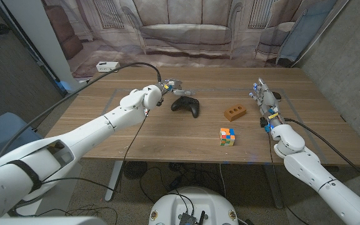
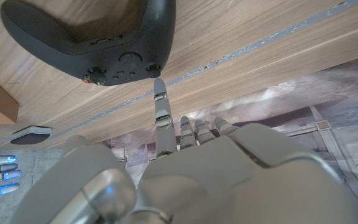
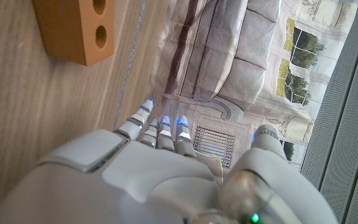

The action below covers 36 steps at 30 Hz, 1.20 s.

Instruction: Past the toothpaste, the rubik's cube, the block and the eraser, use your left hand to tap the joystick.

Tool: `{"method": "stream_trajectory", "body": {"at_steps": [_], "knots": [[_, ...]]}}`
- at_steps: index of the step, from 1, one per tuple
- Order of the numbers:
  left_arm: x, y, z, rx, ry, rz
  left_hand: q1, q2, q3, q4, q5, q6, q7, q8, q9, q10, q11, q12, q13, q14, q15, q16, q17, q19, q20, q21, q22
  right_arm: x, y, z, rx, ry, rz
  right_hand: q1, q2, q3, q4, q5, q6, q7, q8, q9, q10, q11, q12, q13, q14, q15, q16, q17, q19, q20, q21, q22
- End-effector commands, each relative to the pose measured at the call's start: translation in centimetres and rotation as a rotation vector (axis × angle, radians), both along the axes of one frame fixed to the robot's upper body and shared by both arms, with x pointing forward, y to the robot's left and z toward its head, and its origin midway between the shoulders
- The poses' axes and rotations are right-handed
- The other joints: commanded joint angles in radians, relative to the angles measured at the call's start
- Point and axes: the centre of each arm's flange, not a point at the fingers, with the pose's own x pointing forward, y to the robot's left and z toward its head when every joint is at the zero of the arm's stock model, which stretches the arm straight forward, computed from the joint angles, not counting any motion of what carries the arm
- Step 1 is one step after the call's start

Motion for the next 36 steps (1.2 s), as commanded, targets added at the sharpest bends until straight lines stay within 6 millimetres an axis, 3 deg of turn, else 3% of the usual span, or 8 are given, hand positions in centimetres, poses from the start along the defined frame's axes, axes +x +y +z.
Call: {"method": "stream_trajectory", "body": {"at_steps": [1,9,36], "knots": [[0.47,-0.18,-0.1,-0.004,0.007,-0.007,0.002,0.011,-0.008,0.0,0.005,-0.002,-0.011,-0.002,0.004,0.002,0.002,0.005,0.003,0.002,0.004,0.006,0.004,-0.003,0.004,0.001,0.003,0.24,-0.04,-0.08,0.004,0.005,-0.002,0.002,0.01,-0.004,0.0,0.0,0.003,-0.003,0.003,0.005,-0.002,0.008,-0.002,0.006,0.0,0.006,0.0,0.004,0.003,0.004,-0.002,0.003],[0.64,-0.24,-0.08,-0.001,0.011,-0.006,0.005,0.013,-0.008,-0.001,0.005,-0.011,-0.028,-0.005,0.004,0.002,0.002,0.005,0.003,0.003,0.009,0.006,0.005,-0.002,0.006,0.001,0.003,0.52,0.01,-0.1,0.008,0.006,0.001,0.003,0.01,-0.004,-0.001,0.0,0.003,-0.003,0.003,0.005,-0.002,0.008,-0.002,0.006,0.001,0.006,0.0,0.003,0.003,0.004,-0.002,0.003],[0.93,-0.57,-0.45,-0.007,0.025,-0.008,0.011,0.02,-0.009,-0.002,0.004,0.006,-0.039,0.001,0.003,0.004,-0.005,0.006,0.003,0.008,0.005,0.007,0.005,-0.001,0.007,0.002,0.003,0.74,-0.35,0.06,0.012,0.003,0.0,0.003,0.011,-0.005,-0.001,0.0,0.004,-0.003,0.003,0.006,-0.002,0.008,-0.002,0.006,0.0,0.007,0.0,0.003,0.003,0.004,-0.002,0.003]]}}
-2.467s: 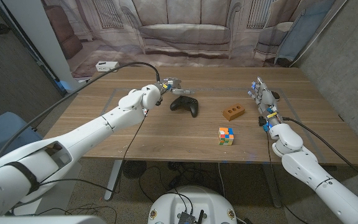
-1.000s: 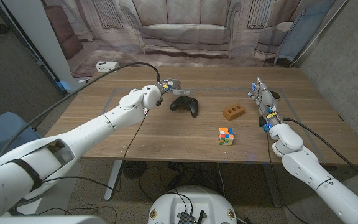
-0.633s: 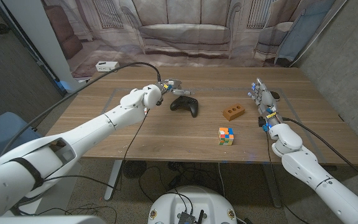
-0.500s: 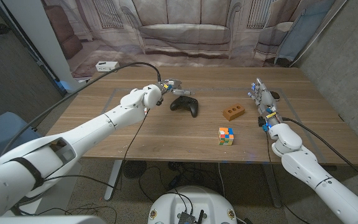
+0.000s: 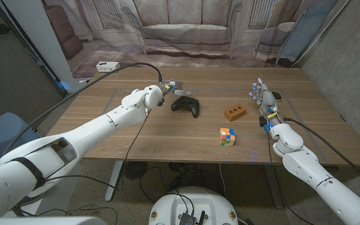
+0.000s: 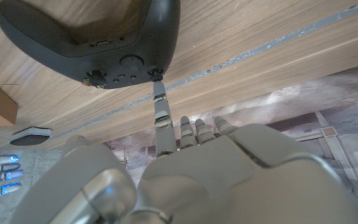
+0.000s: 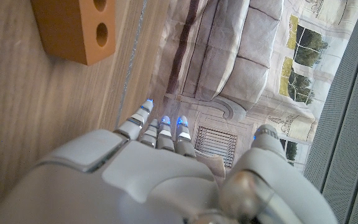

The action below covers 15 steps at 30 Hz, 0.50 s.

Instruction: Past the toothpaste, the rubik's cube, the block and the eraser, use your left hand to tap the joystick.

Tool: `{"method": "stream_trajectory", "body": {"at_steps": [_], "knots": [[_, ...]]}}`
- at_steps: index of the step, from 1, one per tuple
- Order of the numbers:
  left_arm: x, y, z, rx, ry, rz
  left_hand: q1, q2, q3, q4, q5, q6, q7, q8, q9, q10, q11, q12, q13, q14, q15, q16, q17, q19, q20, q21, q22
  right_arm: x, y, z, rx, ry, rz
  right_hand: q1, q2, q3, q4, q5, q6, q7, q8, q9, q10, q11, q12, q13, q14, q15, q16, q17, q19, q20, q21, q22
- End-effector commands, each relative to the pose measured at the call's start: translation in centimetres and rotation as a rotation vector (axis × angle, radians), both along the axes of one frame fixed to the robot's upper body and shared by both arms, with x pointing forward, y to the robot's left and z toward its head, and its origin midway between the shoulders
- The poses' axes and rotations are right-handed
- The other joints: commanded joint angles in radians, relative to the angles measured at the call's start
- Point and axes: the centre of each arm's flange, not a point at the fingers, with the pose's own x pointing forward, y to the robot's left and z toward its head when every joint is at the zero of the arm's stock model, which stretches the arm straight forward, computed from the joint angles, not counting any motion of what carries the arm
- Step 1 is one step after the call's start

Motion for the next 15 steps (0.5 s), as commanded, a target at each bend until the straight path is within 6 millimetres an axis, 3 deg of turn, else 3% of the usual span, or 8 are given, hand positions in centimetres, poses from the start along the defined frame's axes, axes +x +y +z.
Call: {"method": "stream_trajectory", "body": {"at_steps": [1,15], "knots": [[0.01,-0.25,-0.23,-0.003,0.005,0.0,0.001,0.01,-0.005,0.002,0.004,0.005,-0.005,0.005,0.003,0.002,-0.003,0.006,0.003,0.004,0.0,0.007,0.005,-0.004,0.004,0.003,0.003,0.0,-0.28,0.04,0.007,-0.001,0.001,0.003,0.011,-0.002,0.001,0.0,0.004,-0.003,0.003,0.006,-0.002,0.009,-0.002,0.006,0.0,0.006,0.0,0.003,0.003,0.004,-0.002,0.003],[-0.61,-0.12,-0.49,-0.041,-0.015,-0.015,0.008,0.019,-0.003,-0.001,0.004,0.055,0.001,0.02,0.004,0.027,-0.007,0.015,0.003,0.021,-0.007,0.011,0.004,0.004,0.005,0.005,0.003,-0.02,-0.51,0.25,-0.008,-0.004,0.007,0.002,0.011,-0.003,0.001,0.0,0.004,-0.003,0.003,0.006,-0.001,0.009,-0.002,0.006,0.001,0.006,0.0,0.003,0.003,0.005,-0.002,0.003]]}}
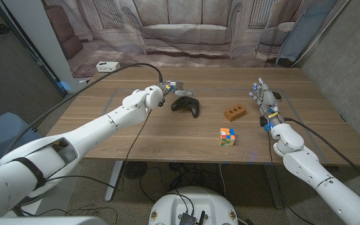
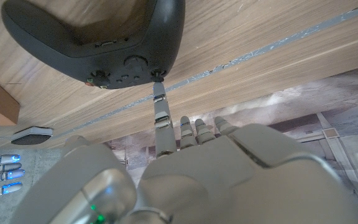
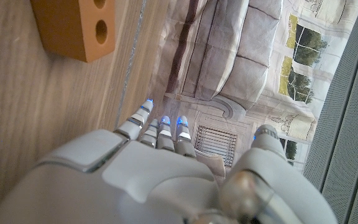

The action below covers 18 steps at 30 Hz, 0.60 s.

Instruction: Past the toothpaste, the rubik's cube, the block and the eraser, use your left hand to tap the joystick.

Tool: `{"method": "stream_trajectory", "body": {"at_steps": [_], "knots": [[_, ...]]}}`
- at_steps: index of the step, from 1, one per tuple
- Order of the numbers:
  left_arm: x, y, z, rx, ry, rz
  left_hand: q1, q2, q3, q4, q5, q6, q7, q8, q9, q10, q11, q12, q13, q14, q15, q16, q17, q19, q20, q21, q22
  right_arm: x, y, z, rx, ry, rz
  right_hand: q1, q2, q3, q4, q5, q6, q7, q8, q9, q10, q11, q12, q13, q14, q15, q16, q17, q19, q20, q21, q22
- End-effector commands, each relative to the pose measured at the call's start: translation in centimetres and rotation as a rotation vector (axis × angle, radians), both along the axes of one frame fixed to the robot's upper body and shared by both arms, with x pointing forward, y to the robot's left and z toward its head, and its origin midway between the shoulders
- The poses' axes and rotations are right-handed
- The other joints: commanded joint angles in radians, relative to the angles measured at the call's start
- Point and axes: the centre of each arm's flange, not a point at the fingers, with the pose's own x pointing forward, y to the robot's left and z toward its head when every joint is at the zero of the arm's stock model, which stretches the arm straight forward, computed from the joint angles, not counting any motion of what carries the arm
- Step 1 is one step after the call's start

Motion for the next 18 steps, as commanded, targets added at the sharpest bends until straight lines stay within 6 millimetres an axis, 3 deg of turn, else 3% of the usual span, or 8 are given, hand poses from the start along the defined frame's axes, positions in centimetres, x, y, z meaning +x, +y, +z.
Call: {"method": "stream_trajectory", "body": {"at_steps": [1,18], "knots": [[-0.55,0.15,-0.36,-0.039,-0.018,-0.016,0.001,0.012,-0.003,-0.001,0.004,0.029,0.004,0.013,0.004,0.022,0.002,0.012,0.003,0.012,-0.003,0.012,0.004,0.007,0.006,0.006,0.003,0.03,-0.22,0.2,-0.006,0.001,0.007,0.002,0.011,-0.003,0.001,0.0,0.004,-0.003,0.003,0.006,-0.001,0.009,-0.002,0.006,0.001,0.006,0.0,0.003,0.002,0.005,-0.002,0.003],[-0.6,0.4,-0.48,-0.061,-0.036,-0.011,0.03,0.04,0.015,-0.012,0.002,0.064,0.011,0.017,0.004,0.045,-0.002,0.017,0.002,0.036,-0.011,0.014,0.003,0.03,0.01,0.011,0.002,0.29,-0.13,0.64,-0.022,0.001,0.012,0.002,0.011,-0.004,0.001,0.0,0.004,-0.004,0.003,0.006,-0.002,0.009,-0.002,0.006,0.001,0.005,0.0,0.003,0.002,0.005,-0.002,0.003]]}}
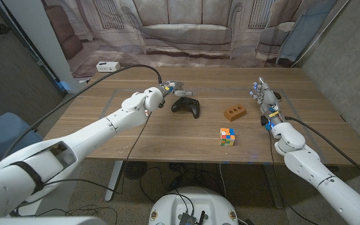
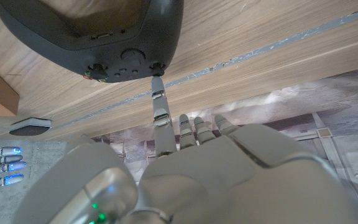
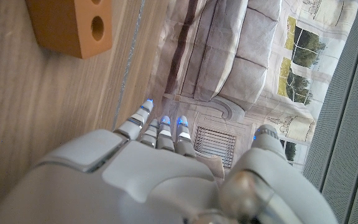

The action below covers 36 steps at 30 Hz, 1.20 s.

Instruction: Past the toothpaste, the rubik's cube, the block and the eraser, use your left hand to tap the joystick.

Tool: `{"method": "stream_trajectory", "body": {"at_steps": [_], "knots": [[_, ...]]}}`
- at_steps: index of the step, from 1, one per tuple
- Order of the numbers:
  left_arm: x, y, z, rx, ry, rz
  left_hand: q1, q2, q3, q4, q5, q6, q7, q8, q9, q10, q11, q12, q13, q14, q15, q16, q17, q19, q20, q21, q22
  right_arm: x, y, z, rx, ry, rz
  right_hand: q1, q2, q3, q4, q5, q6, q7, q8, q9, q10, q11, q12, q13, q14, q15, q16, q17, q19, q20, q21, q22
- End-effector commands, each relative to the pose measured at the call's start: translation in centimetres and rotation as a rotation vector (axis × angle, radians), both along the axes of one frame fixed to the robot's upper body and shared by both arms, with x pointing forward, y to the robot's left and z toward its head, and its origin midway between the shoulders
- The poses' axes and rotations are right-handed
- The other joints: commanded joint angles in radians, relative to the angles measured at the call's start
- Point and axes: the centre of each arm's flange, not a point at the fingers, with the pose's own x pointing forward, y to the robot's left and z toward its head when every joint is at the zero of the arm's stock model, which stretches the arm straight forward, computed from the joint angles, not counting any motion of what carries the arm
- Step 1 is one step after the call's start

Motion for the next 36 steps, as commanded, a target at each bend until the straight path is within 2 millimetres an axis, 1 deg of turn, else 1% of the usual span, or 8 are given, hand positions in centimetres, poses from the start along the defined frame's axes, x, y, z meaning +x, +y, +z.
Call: {"method": "stream_trajectory", "body": {"at_steps": [1,3,8,23,24,36], "knots": [[-0.05,0.18,-0.05,-0.019,-0.016,-0.002,0.011,0.02,0.011,-0.007,0.002,0.023,0.005,0.009,0.003,0.014,0.0,0.01,0.002,0.013,0.001,0.007,0.003,0.013,-0.002,0.004,0.002,0.17,0.07,0.18,-0.009,0.003,0.003,0.002,0.011,-0.001,-0.001,0.0,0.004,-0.004,0.003,0.006,-0.001,0.009,-0.002,0.006,0.001,0.006,0.0,0.003,0.003,0.005,-0.001,0.003],[-0.02,0.16,-0.06,-0.017,-0.013,0.0,0.015,0.023,0.014,-0.008,0.001,0.026,0.005,0.009,0.003,0.018,0.003,0.011,0.002,0.015,0.0,0.007,0.003,0.014,0.001,0.004,0.002,0.19,0.09,0.18,-0.01,0.003,0.003,0.002,0.011,-0.001,-0.001,0.0,0.004,-0.003,0.003,0.006,-0.001,0.009,-0.002,0.006,0.0,0.006,0.0,0.003,0.002,0.005,-0.002,0.003],[0.02,0.12,-0.17,-0.018,-0.011,0.001,0.022,0.028,0.017,-0.011,0.0,0.031,0.006,0.009,0.003,0.019,-0.002,0.01,0.002,0.018,-0.002,0.007,0.003,0.015,0.001,0.003,0.002,0.27,0.09,0.08,-0.007,0.008,0.004,0.002,0.011,-0.002,-0.001,0.0,0.004,-0.004,0.003,0.006,-0.001,0.009,-0.002,0.006,0.001,0.006,0.0,0.004,0.002,0.005,-0.002,0.003],[0.0,0.01,-0.42,-0.014,-0.004,0.013,0.036,0.035,0.025,-0.018,-0.003,0.04,0.006,0.008,0.003,0.022,-0.002,0.009,0.002,0.024,-0.002,0.005,0.003,0.016,0.005,0.001,0.002,0.2,0.03,-0.31,0.0,0.015,0.006,0.001,0.012,-0.003,-0.001,0.0,0.005,-0.004,0.003,0.006,-0.001,0.008,-0.002,0.006,0.001,0.007,0.0,0.004,0.002,0.005,-0.002,0.003],[0.01,-0.02,-0.45,-0.013,-0.002,0.014,0.037,0.036,0.026,-0.019,-0.003,0.04,0.006,0.007,0.003,0.022,-0.005,0.009,0.002,0.024,-0.002,0.005,0.003,0.016,0.006,0.001,0.002,0.2,0.03,-0.33,-0.001,0.015,0.006,0.0,0.012,-0.003,-0.001,0.0,0.005,-0.004,0.003,0.006,-0.002,0.009,-0.002,0.006,0.001,0.007,0.0,0.004,0.002,0.005,-0.002,0.003],[0.01,0.03,-0.84,-0.01,0.007,0.018,0.043,0.038,0.029,-0.022,-0.006,0.041,0.007,0.005,0.003,0.022,-0.002,0.008,0.002,0.024,-0.003,0.003,0.003,0.015,0.01,0.0,0.002,0.14,0.1,-0.47,0.002,0.017,0.005,0.0,0.013,-0.003,0.0,0.0,0.005,-0.003,0.003,0.006,-0.002,0.009,-0.002,0.006,0.001,0.006,0.0,0.004,0.001,0.005,-0.002,0.003]]}}
